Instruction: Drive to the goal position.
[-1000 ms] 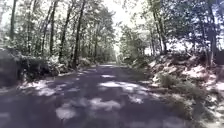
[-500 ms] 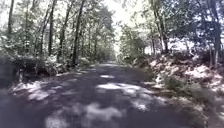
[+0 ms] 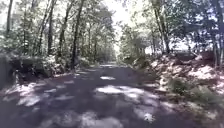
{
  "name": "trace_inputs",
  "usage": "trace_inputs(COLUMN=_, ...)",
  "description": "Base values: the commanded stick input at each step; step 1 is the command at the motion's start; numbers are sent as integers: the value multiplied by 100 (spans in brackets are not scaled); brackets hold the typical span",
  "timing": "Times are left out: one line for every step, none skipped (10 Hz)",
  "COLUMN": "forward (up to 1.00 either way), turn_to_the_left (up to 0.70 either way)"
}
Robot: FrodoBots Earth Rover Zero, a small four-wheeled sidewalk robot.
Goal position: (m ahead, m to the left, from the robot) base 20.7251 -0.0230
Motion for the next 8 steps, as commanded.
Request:
trace_inputs(forward=45, turn_to_the_left=0)
trace_inputs(forward=45, turn_to_the_left=0)
trace_inputs(forward=45, turn_to_the_left=0)
trace_inputs(forward=45, turn_to_the_left=0)
trace_inputs(forward=45, turn_to_the_left=0)
trace_inputs(forward=45, turn_to_the_left=0)
trace_inputs(forward=45, turn_to_the_left=0)
trace_inputs(forward=45, turn_to_the_left=0)
